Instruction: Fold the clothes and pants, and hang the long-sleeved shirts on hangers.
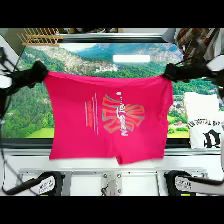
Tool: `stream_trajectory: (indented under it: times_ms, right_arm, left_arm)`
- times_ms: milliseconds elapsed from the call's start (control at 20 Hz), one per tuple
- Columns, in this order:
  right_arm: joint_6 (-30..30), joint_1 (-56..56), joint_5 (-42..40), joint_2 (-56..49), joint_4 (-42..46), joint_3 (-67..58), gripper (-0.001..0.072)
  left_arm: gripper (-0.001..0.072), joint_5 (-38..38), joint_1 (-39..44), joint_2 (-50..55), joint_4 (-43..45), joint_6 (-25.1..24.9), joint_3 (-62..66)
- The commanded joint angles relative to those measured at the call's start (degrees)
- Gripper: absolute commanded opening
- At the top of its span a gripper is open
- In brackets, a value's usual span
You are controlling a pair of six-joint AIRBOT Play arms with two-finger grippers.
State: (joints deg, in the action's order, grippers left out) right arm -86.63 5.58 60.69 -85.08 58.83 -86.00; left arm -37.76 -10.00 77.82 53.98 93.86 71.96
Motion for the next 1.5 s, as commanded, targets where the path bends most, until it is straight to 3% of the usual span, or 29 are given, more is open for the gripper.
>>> stream_trajectory:
  times_ms: [0,250,650,1000,1300,1350,1400,1450]
  right_arm:
    - [-0.22,-0.44,-7.19,-11.76,-3.65,-2.91,0.0016]
    - [-0.22,-0.17,-12.26,-14.27,-2.75,-4.72,0.0016]
    - [-5.35,-0.81,-2.75,-7.74,16.15,-0.04,0.0014]
    - [-5.4,-2.23,-2.8,-3.28,17.51,14.36,0.0016]
    - [-5.31,-2.64,-3.23,-3.5,15.34,17.05,0.0034]
    - [-5.29,-2.62,-3.17,-3.45,15.3,17.05,0.0163]
    - [-5.25,-2.51,-3.04,-3.19,14.99,17.05,0.0381]
    - [-5.03,-2.34,-3.02,-2.34,14.69,17.0,0.0468]
  left_arm:
    - [0.0006,1.68,1.99,14.43,-0.04,0.0,7.43]
    - [0.0005,0.59,1.84,21.97,-0.15,1.14,14.97]
    - [0.0006,-5.66,0.48,20.37,0.44,-0.85,13.44]
    - [0.0006,-3.74,0.5,16.59,0.28,-1.53,-0.52]
    - [0.0015,-3.17,0.87,16.59,-0.02,-1.55,-6.14]
    - [0.0294,-3.21,0.9,16.2,-0.07,-1.51,-5.86]
    - [0.0502,-3.21,0.87,15.39,-0.09,-1.49,-5.31]
    - [0.0504,-3.37,0.76,14.01,-0.02,-1.51,-4.33]
